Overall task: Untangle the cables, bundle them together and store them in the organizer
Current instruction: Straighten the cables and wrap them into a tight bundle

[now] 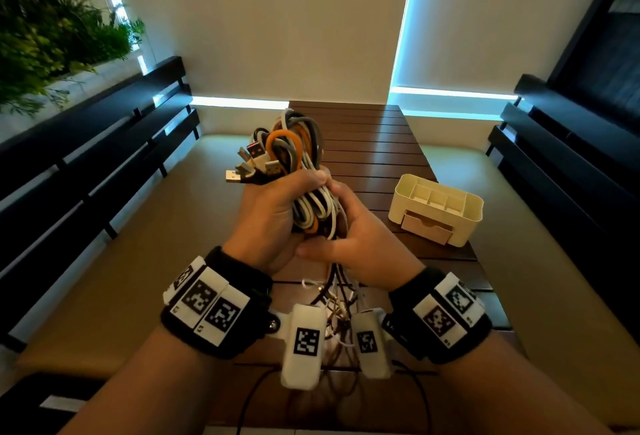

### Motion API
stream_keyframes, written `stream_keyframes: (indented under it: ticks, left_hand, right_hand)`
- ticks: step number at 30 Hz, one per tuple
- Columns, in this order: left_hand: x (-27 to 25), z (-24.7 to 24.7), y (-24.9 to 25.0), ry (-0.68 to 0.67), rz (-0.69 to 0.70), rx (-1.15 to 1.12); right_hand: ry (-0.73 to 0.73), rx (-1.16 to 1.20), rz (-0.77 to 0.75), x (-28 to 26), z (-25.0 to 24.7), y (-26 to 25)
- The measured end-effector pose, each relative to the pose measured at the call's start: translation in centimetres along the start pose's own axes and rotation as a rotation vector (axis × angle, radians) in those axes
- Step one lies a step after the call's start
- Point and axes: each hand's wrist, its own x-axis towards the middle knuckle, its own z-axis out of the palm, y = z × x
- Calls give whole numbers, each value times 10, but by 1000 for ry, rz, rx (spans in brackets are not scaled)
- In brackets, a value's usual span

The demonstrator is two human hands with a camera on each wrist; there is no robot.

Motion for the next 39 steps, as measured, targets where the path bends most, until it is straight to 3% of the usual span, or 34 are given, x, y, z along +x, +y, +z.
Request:
stream_keyframes:
  ticks: [5,11,20,29,39]
  left_hand:
    - [2,-8,17,-70,26,-96]
    - [2,-16,16,-16,-45,-194]
    - [6,-33,12,25,-135,-199]
    - [-4,-38,-8,-39,-359,-86]
    - [-21,-36,-27,-215,-624,-141]
  right_hand:
    - [42,-381,145,-5,-10,11]
    - [7,-357,180,-6,-26,9]
    - [3,-45,90,-12,-47,5]
    - [148,-66,45,-7,-57,-6]
    - [1,-321,100,-3,-54,-21]
